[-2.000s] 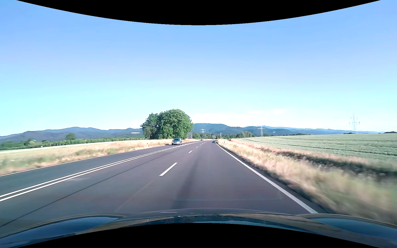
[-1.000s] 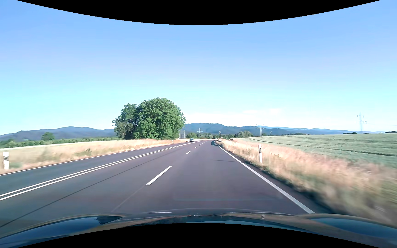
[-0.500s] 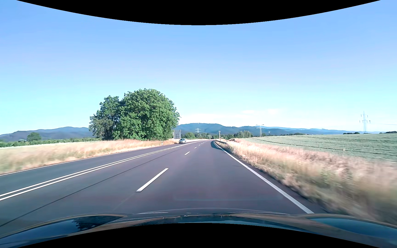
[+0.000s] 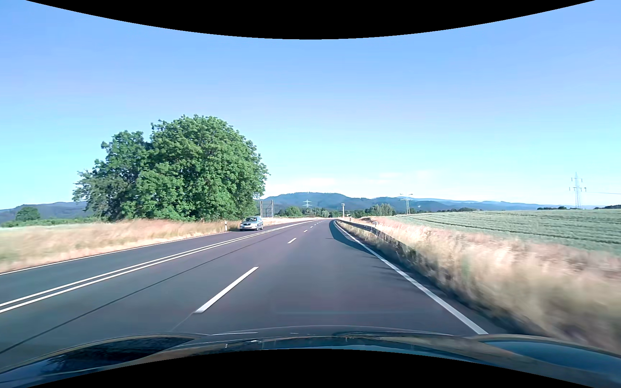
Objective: Follow the waypoints while adhering to traffic rules and regulations
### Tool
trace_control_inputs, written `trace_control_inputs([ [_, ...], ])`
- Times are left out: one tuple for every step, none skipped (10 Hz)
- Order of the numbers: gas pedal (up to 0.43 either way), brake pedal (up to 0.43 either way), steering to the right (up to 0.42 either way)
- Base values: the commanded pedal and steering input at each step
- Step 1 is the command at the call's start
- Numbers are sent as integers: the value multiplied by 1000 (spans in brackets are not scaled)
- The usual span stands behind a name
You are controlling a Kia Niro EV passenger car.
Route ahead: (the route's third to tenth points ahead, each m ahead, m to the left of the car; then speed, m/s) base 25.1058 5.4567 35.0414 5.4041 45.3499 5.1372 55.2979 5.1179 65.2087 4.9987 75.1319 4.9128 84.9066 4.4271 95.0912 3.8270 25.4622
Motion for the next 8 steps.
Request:
trace_control_inputs([
  [228,0,2],
  [228,0,1],
  [228,0,2],
  [228,0,1],
  [228,0,1],
  [228,0,1],
  [228,0,1],
  [228,0,1],
])
